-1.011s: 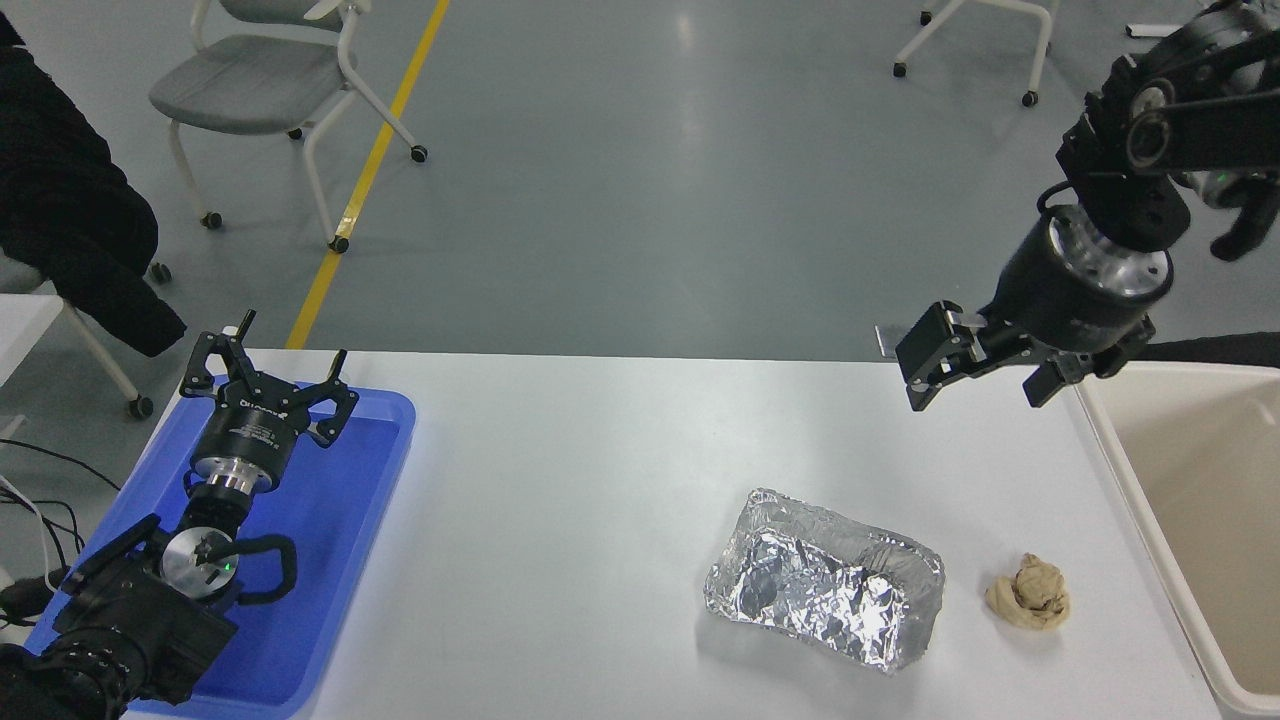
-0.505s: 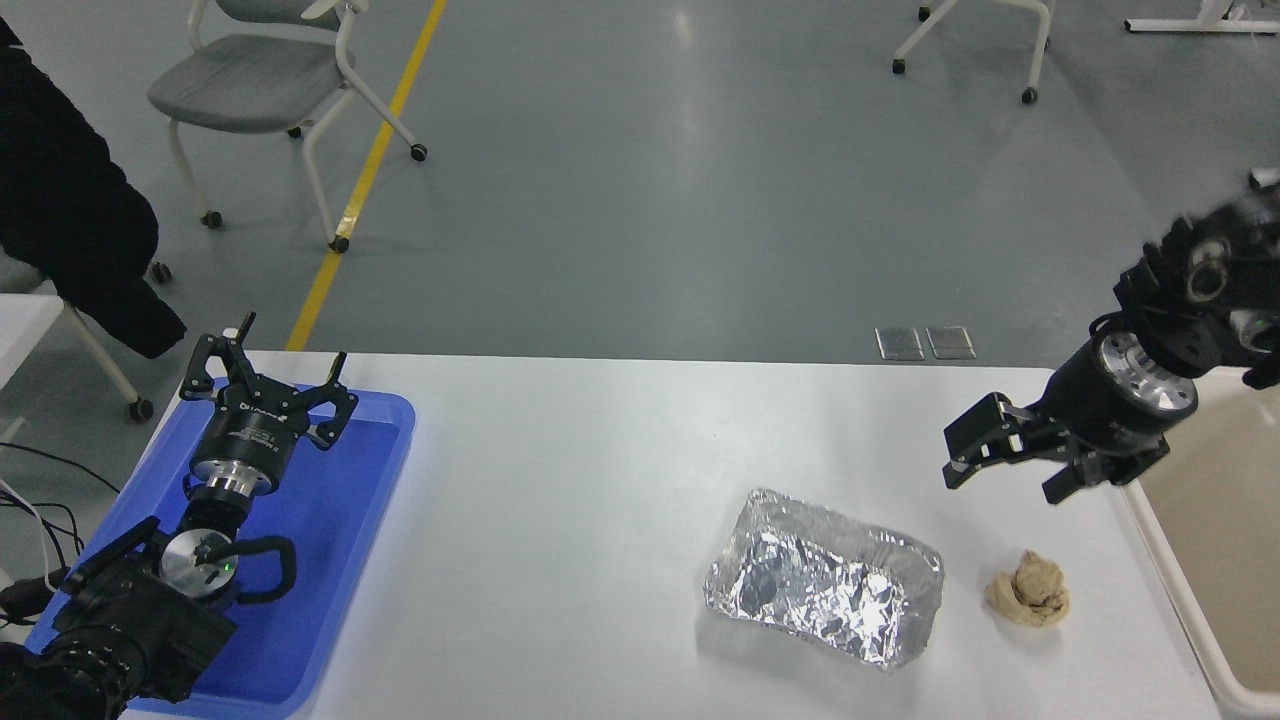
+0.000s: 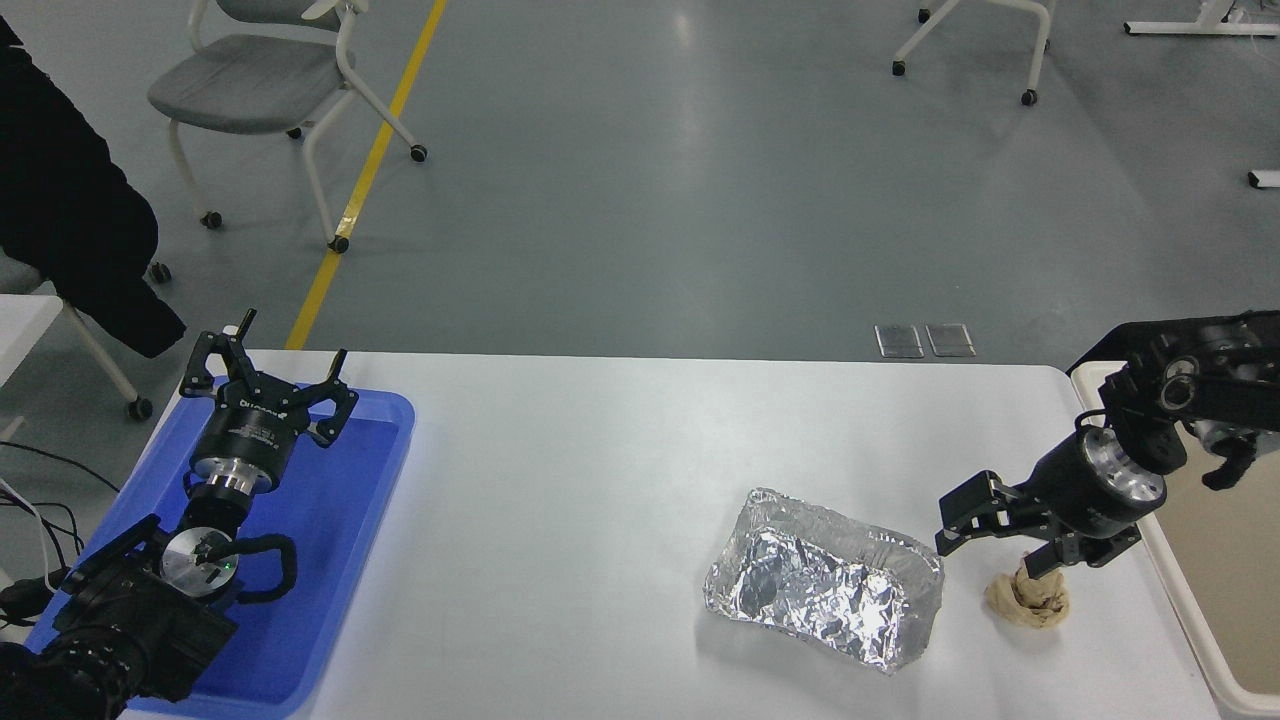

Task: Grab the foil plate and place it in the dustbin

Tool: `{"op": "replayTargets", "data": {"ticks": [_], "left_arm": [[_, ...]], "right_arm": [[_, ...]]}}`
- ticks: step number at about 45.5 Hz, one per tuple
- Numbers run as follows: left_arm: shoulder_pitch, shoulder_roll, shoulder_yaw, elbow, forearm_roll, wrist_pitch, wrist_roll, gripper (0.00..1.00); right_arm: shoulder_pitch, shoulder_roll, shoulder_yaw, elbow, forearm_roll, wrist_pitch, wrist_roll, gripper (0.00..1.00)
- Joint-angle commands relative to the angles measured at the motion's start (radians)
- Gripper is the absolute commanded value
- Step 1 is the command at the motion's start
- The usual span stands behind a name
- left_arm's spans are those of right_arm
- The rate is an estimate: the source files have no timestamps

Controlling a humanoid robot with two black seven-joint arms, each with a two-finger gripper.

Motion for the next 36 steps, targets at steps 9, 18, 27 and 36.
{"op": "replayTargets", "data": {"ticks": [9, 18, 27, 36], "left_arm": [[0.0, 0.0, 0.0, 0.001, 0.0, 0.0, 0.0, 1.0], [0.0, 0.0, 0.0, 0.001, 0.0, 0.0, 0.0, 1.0], [-0.001, 0.0, 0.0, -0.002, 0.0, 0.0, 0.0, 1.0], [-0.001, 0.0, 0.0, 0.001, 0.0, 0.0, 0.0, 1.0]], "right_arm": [[-0.134, 0.084, 0.066, -0.102, -0.043, -0.064, -0.003, 1.0], [-0.168, 0.119, 0.066, -0.147, -0.051, -0.094, 0.0, 1.0], [-0.192, 0.138, 0.089, -0.161, -0.06, -0.124, 0.0, 0.94], [-0.203, 0.161, 0.089, -0.17, -0.068, -0.144, 0.011, 0.33]]}}
